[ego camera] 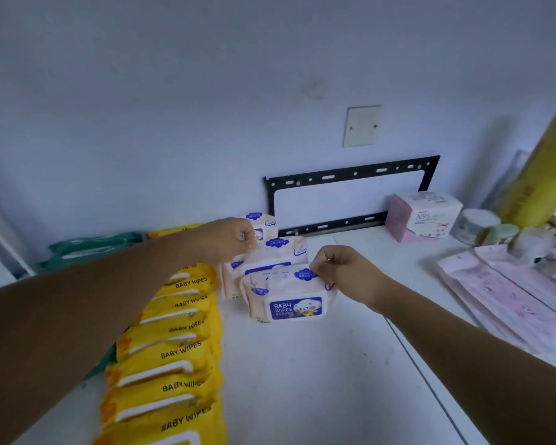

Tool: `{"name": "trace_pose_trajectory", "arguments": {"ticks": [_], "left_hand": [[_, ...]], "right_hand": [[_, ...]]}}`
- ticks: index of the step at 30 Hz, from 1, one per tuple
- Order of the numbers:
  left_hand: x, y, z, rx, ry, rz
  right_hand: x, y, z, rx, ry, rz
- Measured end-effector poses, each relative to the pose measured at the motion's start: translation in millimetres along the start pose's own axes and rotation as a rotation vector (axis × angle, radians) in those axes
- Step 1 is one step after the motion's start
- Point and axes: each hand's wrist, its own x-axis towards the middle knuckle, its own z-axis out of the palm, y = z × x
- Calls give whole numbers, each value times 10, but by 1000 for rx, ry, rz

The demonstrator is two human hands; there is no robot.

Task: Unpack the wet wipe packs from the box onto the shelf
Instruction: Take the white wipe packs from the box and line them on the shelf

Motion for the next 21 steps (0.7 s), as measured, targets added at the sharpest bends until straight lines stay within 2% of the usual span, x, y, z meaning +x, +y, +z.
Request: {"name": "trace_pose_trajectory", "arguments": {"ticks": [15, 21], "left_hand": [[844, -441, 175, 57, 5, -73], [975, -585, 195, 46, -4, -79]], "right_hand": [[1021, 208, 235, -36, -63, 59], [1215, 190, 383, 22, -94, 54]]}}
